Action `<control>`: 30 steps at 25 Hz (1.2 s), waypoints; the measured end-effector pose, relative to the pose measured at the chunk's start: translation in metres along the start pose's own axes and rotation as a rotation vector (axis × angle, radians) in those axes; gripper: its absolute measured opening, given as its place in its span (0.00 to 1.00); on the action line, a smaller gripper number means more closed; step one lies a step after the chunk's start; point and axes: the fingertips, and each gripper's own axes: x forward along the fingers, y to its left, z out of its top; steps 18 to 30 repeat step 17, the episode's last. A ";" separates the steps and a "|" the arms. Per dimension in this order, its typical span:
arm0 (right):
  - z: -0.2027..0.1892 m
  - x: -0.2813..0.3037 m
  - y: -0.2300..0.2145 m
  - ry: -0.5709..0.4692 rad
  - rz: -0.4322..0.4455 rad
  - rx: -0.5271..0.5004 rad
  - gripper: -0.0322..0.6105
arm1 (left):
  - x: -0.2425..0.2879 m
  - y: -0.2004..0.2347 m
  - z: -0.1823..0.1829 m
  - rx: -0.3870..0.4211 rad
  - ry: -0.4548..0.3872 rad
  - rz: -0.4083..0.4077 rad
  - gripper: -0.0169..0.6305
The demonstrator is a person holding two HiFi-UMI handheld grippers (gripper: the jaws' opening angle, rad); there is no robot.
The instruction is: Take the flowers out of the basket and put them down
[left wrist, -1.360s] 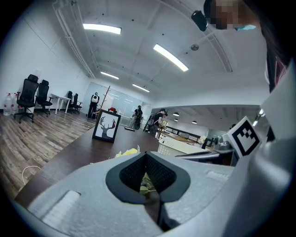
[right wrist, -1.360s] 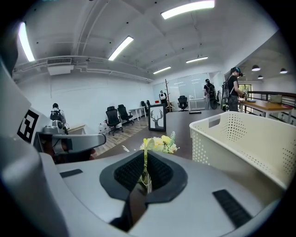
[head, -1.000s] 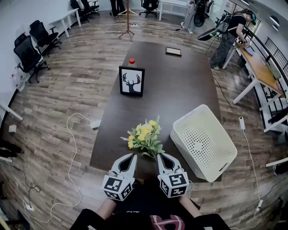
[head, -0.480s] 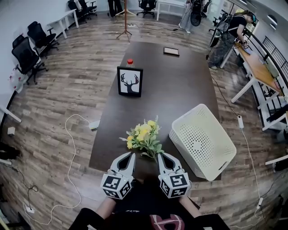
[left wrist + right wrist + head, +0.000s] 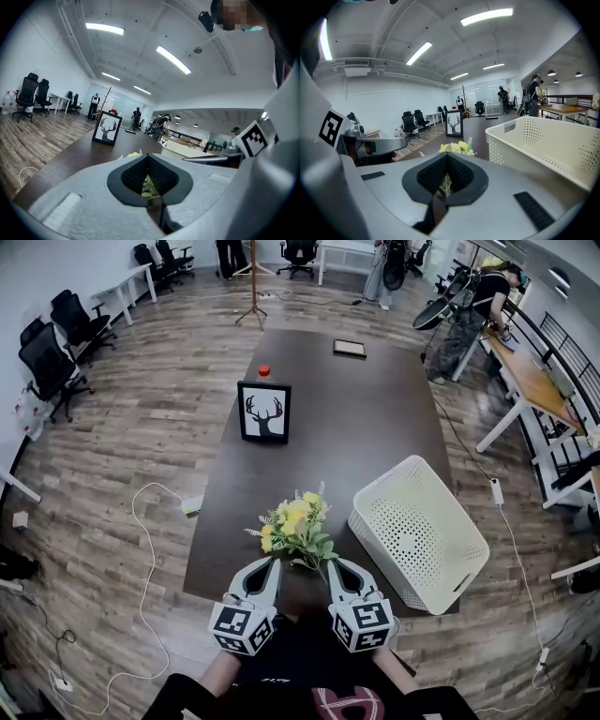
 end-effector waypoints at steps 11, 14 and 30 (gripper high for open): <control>0.002 -0.003 0.002 -0.010 -0.002 -0.016 0.06 | 0.000 -0.002 0.001 0.002 -0.004 -0.007 0.04; 0.000 -0.004 -0.001 -0.012 -0.006 -0.007 0.06 | 0.001 -0.002 0.000 0.003 -0.006 -0.008 0.04; 0.000 -0.004 -0.001 -0.013 -0.004 -0.005 0.06 | 0.000 -0.001 0.001 0.002 -0.009 -0.005 0.04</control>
